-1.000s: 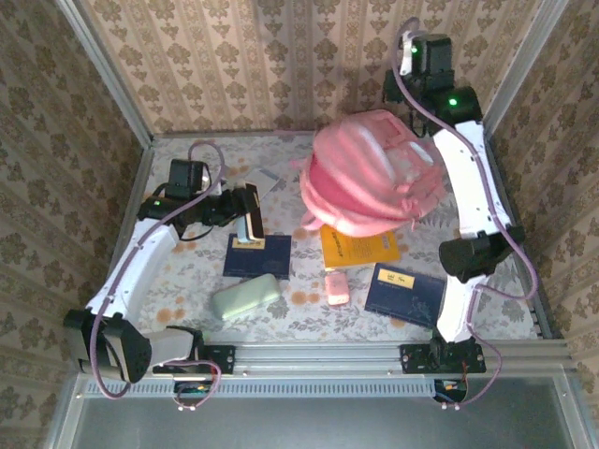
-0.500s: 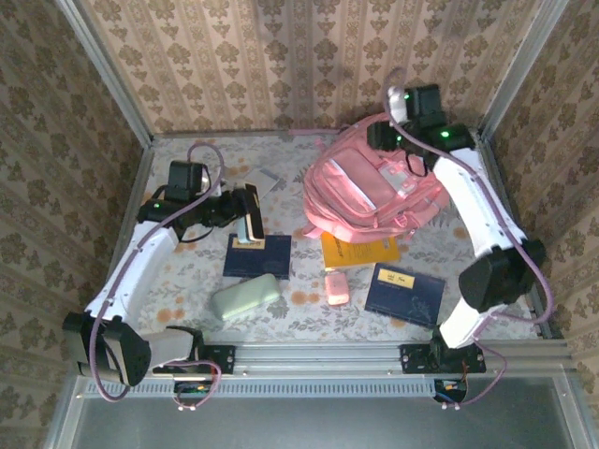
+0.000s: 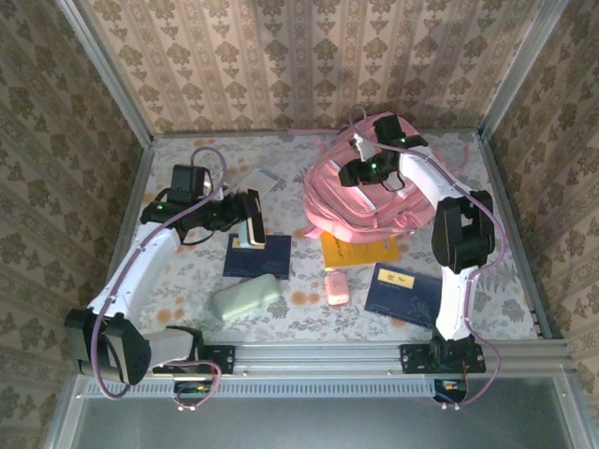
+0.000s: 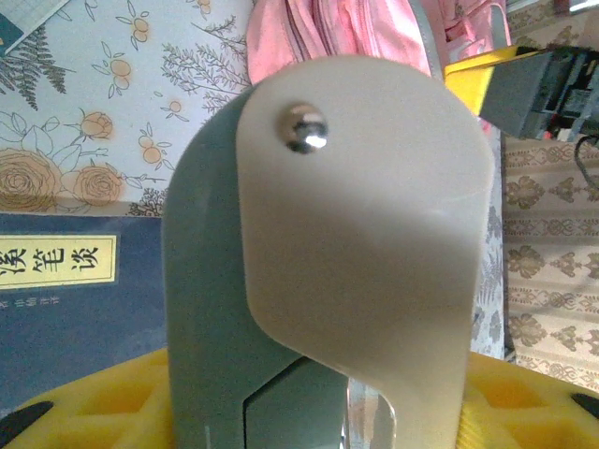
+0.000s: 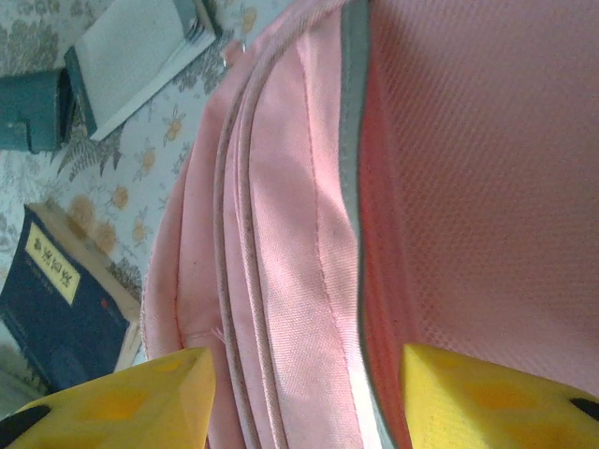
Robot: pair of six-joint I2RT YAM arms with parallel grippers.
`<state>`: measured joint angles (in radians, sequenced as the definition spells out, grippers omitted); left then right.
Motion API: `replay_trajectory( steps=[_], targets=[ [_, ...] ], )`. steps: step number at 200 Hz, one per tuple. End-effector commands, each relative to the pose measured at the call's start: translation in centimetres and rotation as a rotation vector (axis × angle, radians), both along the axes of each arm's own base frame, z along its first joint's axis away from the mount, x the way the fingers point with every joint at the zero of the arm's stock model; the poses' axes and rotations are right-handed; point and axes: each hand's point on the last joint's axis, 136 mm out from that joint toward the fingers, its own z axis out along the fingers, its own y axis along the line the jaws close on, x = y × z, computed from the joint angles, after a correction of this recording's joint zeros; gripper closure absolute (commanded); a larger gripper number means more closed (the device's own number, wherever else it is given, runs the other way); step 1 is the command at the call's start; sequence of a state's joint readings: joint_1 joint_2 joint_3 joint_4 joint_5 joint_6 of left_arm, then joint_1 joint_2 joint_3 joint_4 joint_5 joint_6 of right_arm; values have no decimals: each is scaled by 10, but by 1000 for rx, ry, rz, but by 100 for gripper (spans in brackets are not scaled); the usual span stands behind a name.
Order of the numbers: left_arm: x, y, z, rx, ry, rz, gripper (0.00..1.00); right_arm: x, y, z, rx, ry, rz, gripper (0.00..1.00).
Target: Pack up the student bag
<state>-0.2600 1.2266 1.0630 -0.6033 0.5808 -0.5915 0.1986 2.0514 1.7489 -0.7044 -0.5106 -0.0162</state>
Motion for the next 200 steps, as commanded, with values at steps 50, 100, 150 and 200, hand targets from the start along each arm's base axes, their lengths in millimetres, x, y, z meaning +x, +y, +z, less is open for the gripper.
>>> replay_trajectory(
  steps=[50,100,150,200],
  targets=[
    [4,-5,0,-31,-23,-33,50,-23,10,-23,95,90,47,55],
    [2,-3,-3,-24,-18,-22,50,-19,-12,-57,-34,87,-57,67],
    [-1,-1,1,-28,-23,-10,49,-14,-2,-26,59,4,-65,100],
    [4,1,17,-23,-48,14,50,-12,-16,99,238,-199,-195,100]
  ],
)
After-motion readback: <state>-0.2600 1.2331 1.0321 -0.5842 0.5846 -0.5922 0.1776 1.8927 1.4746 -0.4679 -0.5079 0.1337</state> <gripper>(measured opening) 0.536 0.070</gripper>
